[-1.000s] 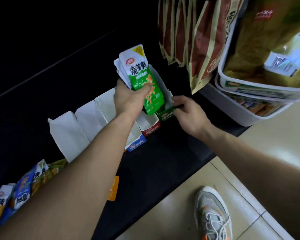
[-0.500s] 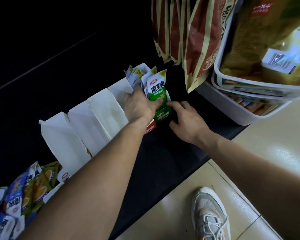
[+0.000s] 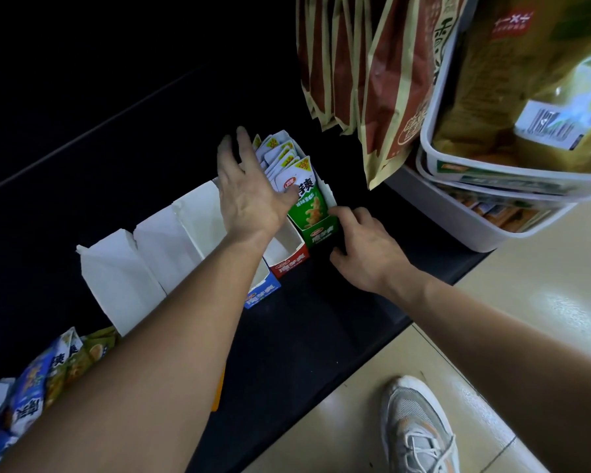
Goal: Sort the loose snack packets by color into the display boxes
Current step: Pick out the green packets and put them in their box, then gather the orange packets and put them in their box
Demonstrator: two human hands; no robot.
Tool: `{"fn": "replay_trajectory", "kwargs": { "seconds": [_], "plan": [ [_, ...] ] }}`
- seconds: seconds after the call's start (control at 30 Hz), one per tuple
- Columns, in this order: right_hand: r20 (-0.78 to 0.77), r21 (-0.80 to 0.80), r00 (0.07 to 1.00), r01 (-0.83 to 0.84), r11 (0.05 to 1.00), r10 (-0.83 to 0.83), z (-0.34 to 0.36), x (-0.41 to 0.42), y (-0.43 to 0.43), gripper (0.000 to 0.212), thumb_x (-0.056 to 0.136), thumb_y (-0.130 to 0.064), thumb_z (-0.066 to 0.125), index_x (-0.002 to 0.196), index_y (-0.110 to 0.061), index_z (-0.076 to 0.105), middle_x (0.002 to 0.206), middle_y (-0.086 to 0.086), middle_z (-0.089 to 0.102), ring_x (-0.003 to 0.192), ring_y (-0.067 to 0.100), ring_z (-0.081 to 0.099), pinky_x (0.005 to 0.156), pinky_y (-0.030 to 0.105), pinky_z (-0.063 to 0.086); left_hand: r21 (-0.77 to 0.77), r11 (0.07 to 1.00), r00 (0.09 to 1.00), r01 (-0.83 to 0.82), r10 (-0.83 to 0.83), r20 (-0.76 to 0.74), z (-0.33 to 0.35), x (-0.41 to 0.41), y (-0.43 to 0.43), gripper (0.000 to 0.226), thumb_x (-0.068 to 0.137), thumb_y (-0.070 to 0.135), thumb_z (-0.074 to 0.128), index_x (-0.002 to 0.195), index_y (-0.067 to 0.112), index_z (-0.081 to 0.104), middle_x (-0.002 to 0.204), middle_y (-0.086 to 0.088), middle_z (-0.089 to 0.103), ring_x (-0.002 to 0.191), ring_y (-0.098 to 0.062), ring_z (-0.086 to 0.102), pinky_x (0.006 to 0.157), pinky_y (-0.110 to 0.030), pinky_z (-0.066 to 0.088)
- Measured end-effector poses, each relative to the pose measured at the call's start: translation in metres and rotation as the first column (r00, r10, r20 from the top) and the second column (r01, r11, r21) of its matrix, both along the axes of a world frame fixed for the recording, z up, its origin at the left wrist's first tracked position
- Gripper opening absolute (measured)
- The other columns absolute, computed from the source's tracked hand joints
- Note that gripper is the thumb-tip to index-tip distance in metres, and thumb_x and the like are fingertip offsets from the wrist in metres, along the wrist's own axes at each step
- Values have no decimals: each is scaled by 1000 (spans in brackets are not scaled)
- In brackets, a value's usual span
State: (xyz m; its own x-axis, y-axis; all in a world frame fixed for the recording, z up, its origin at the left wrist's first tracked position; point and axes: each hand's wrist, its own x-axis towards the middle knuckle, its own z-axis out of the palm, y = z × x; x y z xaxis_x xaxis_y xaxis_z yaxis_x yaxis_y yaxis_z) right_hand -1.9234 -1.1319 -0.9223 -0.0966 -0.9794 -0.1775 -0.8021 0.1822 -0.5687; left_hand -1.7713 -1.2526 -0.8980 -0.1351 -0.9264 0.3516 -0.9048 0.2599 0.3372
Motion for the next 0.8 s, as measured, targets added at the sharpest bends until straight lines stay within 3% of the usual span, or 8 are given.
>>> {"fn": "replay_trajectory", "kwargs": {
  "seconds": [0.07, 0.2, 0.27, 0.37, 0.43, 0.57, 0.8],
  "plan": [
    [-8, 2, 1000, -2, 1000, 2, 0, 2, 0, 69, 89, -27, 61, 149, -26, 26, 139, 9, 38, 125, 34, 42, 97, 45, 47, 69, 995, 992, 73, -79, 95, -1, 0, -2, 91, 84, 46, 69, 156, 11, 25, 159, -12, 30, 148, -28, 25, 119, -40, 25],
    [-29, 11, 1000, 2, 1000, -2, 0, 4, 1, 71, 89, -28, 61, 150, -27, 24, 139, 9, 37, 124, 33, 42, 96, 46, 47, 45, 991, 966, 123, -130, 223, 6, -7, -4, 67, 84, 44, 65, 144, 17, 48, 142, -5, 55, 137, -28, 39, 109, -39, 34],
    [-42, 18, 999, 5, 1000, -4, 2, 4, 1, 71, 89, -29, 60, 150, -27, 23, 140, 9, 37, 124, 33, 42, 96, 46, 47, 98, 990, 962, 99, -120, 245, 11, -6, -9, 73, 84, 47, 65, 147, 19, 43, 146, -4, 50, 139, -28, 35, 109, -39, 34],
    [-72, 21, 997, 9, 1000, -8, 10, 7, 6, 71, 89, -30, 60, 151, -23, 25, 141, 9, 36, 125, 33, 42, 97, 48, 48, 144, 985, 964, 99, -131, 231, 20, 7, -4, 93, 84, 48, 69, 158, 19, 21, 161, -6, 29, 147, -28, 23, 119, -40, 26],
    [-79, 15, 997, -4, 1000, 5, 22, 13, 12, 68, 89, -29, 60, 149, -20, 29, 140, 9, 36, 125, 34, 42, 98, 48, 47, 153, 980, 970, 129, -157, 185, 34, 20, 13, 93, 85, 46, 69, 158, 18, 18, 163, -6, 24, 148, -27, 22, 120, -39, 25],
    [-90, -1, 991, -100, 995, 99, 67, 33, 23, 62, 91, -28, 59, 147, -17, 35, 141, 11, 36, 126, 37, 42, 102, 46, 44, 293, 947, 974, 134, -180, 139, 75, 71, 70, 75, 91, 43, 63, 155, 21, 30, 160, 0, 32, 145, -22, 29, 115, -38, 31],
    [-194, 4, 890, -420, 908, 413, 191, 101, 58, 59, 95, -27, 56, 150, -18, 36, 145, 12, 34, 131, 37, 42, 104, 44, 44, 483, 873, 981, -63, -36, 193, 147, 194, 186, 69, 91, 51, 61, 151, 26, 37, 155, 2, 38, 140, -22, 38, 111, -36, 37]
  ]
}}
